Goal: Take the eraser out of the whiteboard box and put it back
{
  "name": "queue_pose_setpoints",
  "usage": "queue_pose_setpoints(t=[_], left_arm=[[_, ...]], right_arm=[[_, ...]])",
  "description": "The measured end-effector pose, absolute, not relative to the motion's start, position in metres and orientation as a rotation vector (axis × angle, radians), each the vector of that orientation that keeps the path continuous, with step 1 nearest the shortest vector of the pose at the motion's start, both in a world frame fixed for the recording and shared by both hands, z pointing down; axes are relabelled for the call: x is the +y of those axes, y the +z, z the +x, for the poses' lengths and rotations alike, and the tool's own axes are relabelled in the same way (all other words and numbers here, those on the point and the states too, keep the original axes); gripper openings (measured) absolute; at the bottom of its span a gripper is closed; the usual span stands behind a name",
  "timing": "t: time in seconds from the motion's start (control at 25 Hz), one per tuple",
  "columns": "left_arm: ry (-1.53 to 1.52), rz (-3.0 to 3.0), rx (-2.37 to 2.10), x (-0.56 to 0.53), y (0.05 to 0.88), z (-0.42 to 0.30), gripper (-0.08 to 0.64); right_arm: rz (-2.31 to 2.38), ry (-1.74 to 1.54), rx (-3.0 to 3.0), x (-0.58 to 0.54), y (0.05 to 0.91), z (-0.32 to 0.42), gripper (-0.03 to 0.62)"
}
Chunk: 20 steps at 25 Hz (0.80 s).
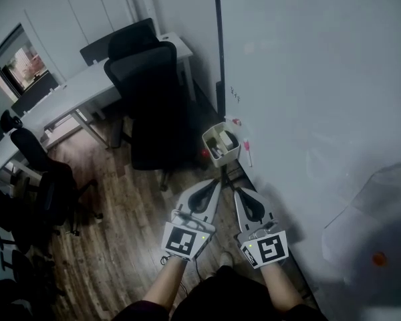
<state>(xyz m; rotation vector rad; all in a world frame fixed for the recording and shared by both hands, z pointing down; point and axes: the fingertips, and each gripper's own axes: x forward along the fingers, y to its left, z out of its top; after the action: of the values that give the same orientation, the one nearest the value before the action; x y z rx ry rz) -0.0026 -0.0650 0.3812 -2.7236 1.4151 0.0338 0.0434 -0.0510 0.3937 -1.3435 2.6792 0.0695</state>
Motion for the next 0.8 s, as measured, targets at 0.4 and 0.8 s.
queue_pose_setpoints(t=[0.4, 0.8], left_arm=[[0.017, -2.725, 1.418, -0.084, 0.385, -0.013, 0.005], [-0.005, -2.808, 1.281, -0.128, 0.396, -0.018, 0.005]], right_arm=[[-1.359, 0.059, 2.66, -0.071, 0.394, 0.038, 0.002], [-1.504, 0.033, 2.595, -0.111, 0.401, 0.028, 0.002]])
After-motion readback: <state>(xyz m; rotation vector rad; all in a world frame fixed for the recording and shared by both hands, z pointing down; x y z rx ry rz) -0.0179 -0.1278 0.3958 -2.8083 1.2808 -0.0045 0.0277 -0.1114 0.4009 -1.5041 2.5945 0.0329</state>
